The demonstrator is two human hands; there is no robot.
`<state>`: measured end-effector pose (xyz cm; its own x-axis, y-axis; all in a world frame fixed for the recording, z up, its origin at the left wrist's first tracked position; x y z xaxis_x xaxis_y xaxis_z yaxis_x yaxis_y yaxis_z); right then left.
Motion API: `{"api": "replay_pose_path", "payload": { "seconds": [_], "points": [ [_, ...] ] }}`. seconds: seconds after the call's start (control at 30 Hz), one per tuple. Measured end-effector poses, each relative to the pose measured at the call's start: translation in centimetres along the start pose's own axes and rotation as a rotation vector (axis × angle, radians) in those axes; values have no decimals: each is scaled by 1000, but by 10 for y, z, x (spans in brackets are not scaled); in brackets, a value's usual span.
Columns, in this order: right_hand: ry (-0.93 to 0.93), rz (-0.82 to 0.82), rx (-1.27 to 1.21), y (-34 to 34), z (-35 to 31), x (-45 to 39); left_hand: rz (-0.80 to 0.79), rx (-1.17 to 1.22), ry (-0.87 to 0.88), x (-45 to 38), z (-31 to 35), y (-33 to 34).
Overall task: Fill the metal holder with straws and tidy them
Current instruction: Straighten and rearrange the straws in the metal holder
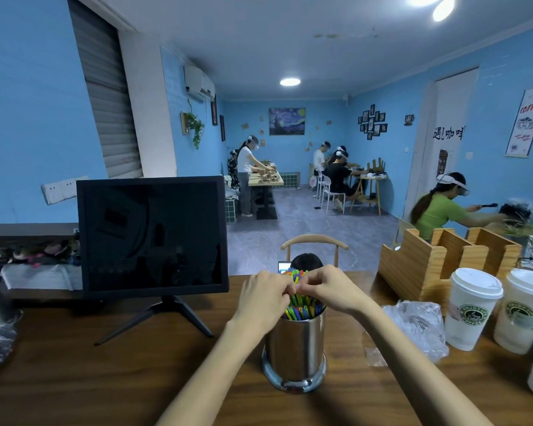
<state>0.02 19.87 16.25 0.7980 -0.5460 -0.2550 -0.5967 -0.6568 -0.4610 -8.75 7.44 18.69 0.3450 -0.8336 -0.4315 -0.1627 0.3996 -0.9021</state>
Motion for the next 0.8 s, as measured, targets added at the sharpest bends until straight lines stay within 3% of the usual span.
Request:
{"api": "replay_pose_path", "payload": {
  "seconds": [0.4, 0.63, 0.8],
  "points": [
    [-26, 35, 1, -1, 3, 1, 24, 222, -131, -3, -8, 8],
    [-14, 39, -9, -5, 0, 3, 18, 575, -158, -14, -24, -2],
    [-62, 67, -77, -9, -11, 6, -9, 670, -146, -18, -32, -13]
  ]
}}
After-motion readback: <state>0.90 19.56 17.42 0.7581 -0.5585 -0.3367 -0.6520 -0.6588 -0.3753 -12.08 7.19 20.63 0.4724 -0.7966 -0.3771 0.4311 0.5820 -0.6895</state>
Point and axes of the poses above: each hand's wrist, its own x-axis away from the middle knuckle, its own y-axis out of the palm, z = x × y, the point moved 7 cm from there along -x, towards the middle knuckle, and after that the axes turned 15 degrees about -x, right-handed, at the moved point
